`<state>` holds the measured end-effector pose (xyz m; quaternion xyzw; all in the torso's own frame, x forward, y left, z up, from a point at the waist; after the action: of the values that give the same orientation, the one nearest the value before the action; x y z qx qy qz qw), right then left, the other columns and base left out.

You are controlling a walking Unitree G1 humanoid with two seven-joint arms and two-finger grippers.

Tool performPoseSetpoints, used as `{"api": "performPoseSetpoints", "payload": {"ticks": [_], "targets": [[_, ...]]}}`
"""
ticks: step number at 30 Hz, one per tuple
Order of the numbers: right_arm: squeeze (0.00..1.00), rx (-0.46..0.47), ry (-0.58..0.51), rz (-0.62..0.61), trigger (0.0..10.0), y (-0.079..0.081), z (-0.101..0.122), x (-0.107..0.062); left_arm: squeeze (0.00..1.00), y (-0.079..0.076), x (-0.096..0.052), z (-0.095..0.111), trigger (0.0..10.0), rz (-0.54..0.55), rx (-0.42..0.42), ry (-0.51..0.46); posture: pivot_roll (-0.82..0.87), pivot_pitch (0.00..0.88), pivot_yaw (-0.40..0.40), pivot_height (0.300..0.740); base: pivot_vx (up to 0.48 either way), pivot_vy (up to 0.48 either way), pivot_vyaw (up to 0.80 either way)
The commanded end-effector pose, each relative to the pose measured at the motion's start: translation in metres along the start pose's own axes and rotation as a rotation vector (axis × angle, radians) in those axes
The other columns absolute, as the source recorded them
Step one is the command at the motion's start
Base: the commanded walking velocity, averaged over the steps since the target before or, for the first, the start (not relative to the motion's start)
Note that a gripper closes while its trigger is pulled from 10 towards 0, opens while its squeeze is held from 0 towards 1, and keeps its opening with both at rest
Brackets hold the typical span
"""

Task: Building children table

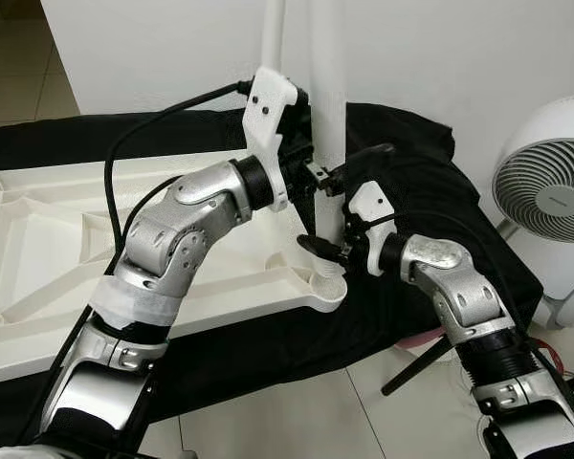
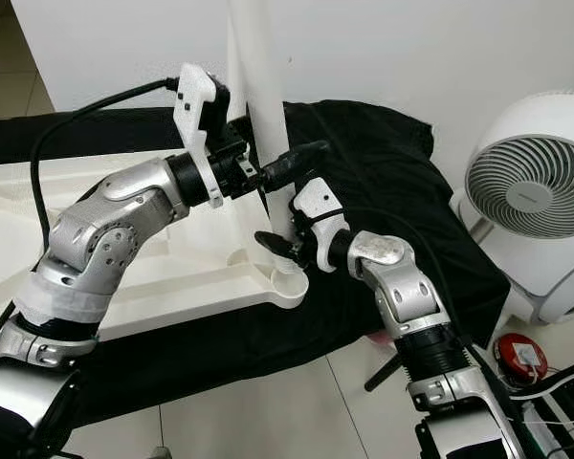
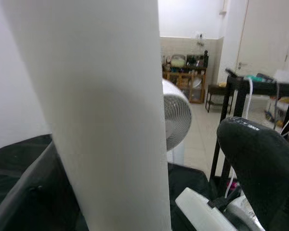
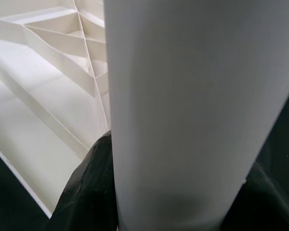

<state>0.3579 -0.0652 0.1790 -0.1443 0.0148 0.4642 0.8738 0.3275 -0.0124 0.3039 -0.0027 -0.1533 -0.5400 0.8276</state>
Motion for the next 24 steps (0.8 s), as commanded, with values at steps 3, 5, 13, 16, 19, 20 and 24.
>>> {"api": "performPoseSetpoints", "payload": {"ticks": [3, 5, 13, 16, 19, 20, 24], "targets": [[0.00, -0.028, -0.004, 0.012, 10.0, 0.000, 0.004, 0.003, 0.00, -0.005, 0.006, -0.003, 4.2, -0.056, 0.051, 0.029, 0.02, 0.000, -0.077, 0.740, 0.000, 0.000, 0.00], [0.00, -0.030, -0.003, 0.012, 10.0, 0.000, 0.003, 0.003, 0.00, -0.003, 0.006, -0.004, 0.4, -0.052, 0.059, 0.033, 0.02, 0.000, -0.076, 0.740, 0.000, 0.000, 0.00], [0.00, -0.041, 0.002, 0.004, 10.0, -0.001, 0.000, 0.004, 0.00, 0.003, 0.007, -0.007, 0.0, -0.040, 0.078, 0.043, 0.02, 0.000, -0.069, 0.740, 0.000, 0.000, 0.00], [0.00, -0.041, 0.003, -0.012, 10.0, -0.003, -0.001, 0.005, 0.00, 0.003, 0.008, -0.007, 0.0, -0.042, 0.087, 0.047, 0.02, 0.000, -0.069, 0.740, 0.000, 0.000, 0.00], [0.00, -0.024, -0.014, -0.049, 10.0, -0.008, 0.001, 0.006, 0.00, 0.006, 0.009, -0.007, 0.0, -0.031, 0.099, 0.047, 0.02, 0.000, -0.070, 0.740, 0.000, 0.000, 0.00], [0.00, -0.024, -0.014, -0.049, 10.0, -0.008, 0.001, 0.006, 0.00, 0.006, 0.009, -0.007, 0.0, -0.031, 0.099, 0.047, 0.02, 0.000, -0.070, 0.740, 0.000, 0.000, 0.00], [0.00, -0.002, -0.035, -0.124, 10.0, -0.017, 0.001, 0.008, 0.00, 0.011, 0.011, -0.010, 10.0, 0.005, 0.107, 0.079, 0.02, 0.000, -0.068, 0.740, 0.000, 0.000, 0.00]]}}
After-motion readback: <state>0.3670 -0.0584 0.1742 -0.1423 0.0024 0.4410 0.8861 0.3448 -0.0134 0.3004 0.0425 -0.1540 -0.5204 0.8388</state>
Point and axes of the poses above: a point about 5 cm out from each wrist's last joint towards the gripper, its own x axis pointing out of the wrist towards the gripper, its own z axis along the axis of the wrist's last joint, y = z × x, the point moved 6 cm from there along x, pointing out of the wrist towards the gripper, and after that the axes turned 2 degrees about x, right-handed, at the moved point
